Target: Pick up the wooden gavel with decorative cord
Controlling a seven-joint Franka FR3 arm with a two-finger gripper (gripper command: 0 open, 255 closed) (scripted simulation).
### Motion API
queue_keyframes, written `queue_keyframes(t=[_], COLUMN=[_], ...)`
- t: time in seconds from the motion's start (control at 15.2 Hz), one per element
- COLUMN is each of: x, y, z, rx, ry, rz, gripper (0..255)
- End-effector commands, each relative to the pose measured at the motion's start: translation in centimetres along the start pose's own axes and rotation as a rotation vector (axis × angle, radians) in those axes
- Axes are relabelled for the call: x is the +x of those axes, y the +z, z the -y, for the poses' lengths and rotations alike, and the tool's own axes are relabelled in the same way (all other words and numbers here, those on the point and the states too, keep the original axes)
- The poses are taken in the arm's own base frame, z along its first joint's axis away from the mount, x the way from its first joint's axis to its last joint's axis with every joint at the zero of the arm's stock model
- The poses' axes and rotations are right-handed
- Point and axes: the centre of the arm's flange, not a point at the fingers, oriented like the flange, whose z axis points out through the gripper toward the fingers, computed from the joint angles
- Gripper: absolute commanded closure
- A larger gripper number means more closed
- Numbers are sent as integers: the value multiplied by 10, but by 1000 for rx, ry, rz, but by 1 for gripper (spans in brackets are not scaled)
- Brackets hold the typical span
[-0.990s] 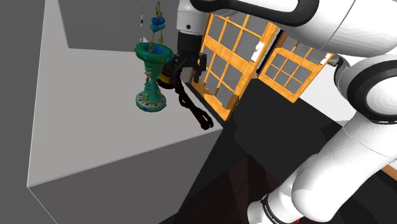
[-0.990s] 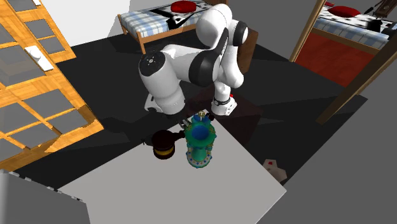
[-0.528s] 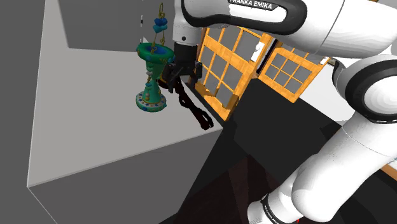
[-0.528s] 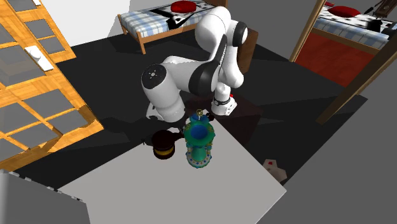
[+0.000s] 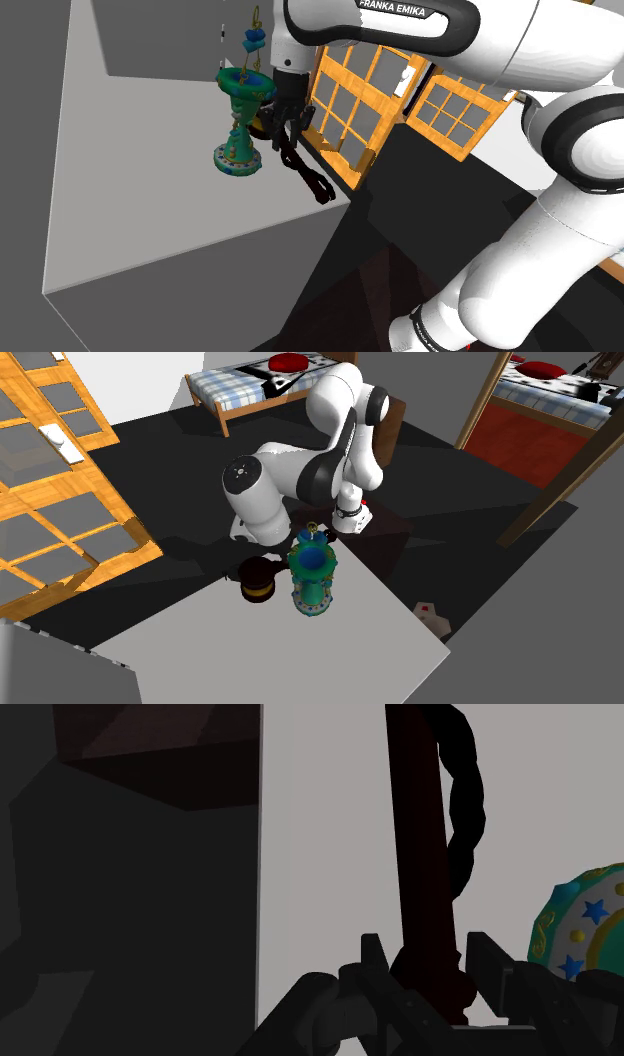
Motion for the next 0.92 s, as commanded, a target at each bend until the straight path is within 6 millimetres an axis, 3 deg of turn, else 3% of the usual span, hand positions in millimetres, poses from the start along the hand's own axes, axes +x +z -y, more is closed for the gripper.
queue_keyframes(t=[0.0, 0.13, 0.86], x=[0, -1, -13], y=[1, 0, -56], z=[0, 0, -1], rx=[0, 0, 0], ry=[0, -1, -1], rz=[1, 1, 1], gripper=[255, 255, 255])
